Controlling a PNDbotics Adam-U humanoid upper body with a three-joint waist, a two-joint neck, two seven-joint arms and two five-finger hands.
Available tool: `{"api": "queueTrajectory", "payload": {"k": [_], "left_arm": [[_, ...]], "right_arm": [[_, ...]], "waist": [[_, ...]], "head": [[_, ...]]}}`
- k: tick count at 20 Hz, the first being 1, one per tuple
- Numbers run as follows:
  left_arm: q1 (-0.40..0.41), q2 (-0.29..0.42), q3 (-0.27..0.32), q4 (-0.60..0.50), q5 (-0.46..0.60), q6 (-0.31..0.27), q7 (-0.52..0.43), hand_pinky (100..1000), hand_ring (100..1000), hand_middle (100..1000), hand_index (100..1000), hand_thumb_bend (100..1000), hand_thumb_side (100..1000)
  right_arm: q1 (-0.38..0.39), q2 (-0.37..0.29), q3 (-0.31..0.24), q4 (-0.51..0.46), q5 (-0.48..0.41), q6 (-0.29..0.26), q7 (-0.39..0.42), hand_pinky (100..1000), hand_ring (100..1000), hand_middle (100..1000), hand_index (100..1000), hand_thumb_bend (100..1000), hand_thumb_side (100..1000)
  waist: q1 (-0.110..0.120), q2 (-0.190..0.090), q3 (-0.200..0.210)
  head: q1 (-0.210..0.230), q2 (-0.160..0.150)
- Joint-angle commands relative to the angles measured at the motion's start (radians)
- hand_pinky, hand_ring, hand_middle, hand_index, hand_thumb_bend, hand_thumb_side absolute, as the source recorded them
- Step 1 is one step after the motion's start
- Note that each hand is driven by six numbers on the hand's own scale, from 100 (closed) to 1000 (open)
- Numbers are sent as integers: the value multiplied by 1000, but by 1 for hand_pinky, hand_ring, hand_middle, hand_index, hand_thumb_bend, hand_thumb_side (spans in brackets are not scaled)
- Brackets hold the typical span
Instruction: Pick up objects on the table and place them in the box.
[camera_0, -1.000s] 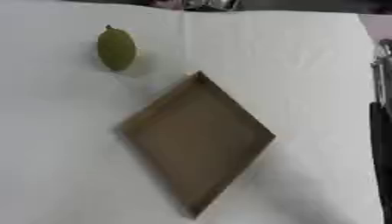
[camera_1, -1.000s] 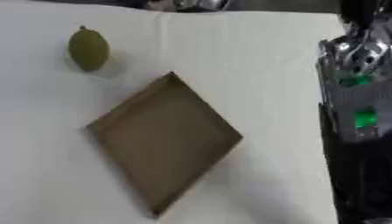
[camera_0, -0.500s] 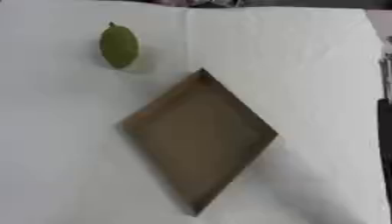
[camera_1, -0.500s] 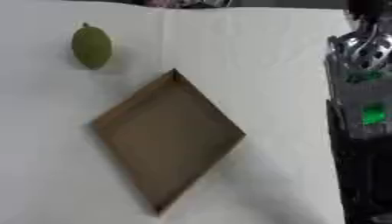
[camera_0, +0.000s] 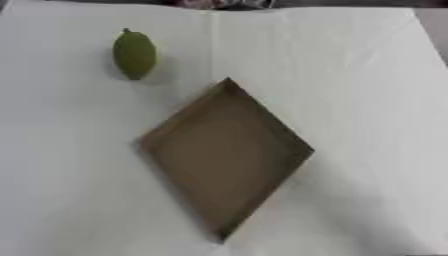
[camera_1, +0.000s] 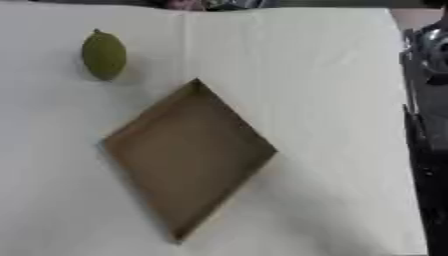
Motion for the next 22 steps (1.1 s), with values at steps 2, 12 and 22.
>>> {"api": "queueTrajectory", "payload": {"k": [2, 12, 22], "left_arm": [[-63, 142, -21, 95, -52, 54, -65, 830, 823, 787, 886, 100, 393], [-245, 192, -176, 340, -186, 74, -215, 932, 884, 852, 955, 100, 590], [-477, 85, -318, 586, -338, -58, -367, 946, 894, 863, 975, 100, 641]], "right_arm": [[-21, -56, 0, -16, -16, 12, 21, 780, 667, 774, 786, 100, 565], [-35, -53, 11, -16, -30, 14, 41, 779, 659, 772, 787, 100, 565], [-43, -37, 21, -16, -31, 5, 58, 776, 657, 769, 787, 100, 565]], "waist": [[3, -28, -3], [13, -31, -23], [17, -42, -36]], "head": [[13, 10], [47, 14], [62, -1]]}}
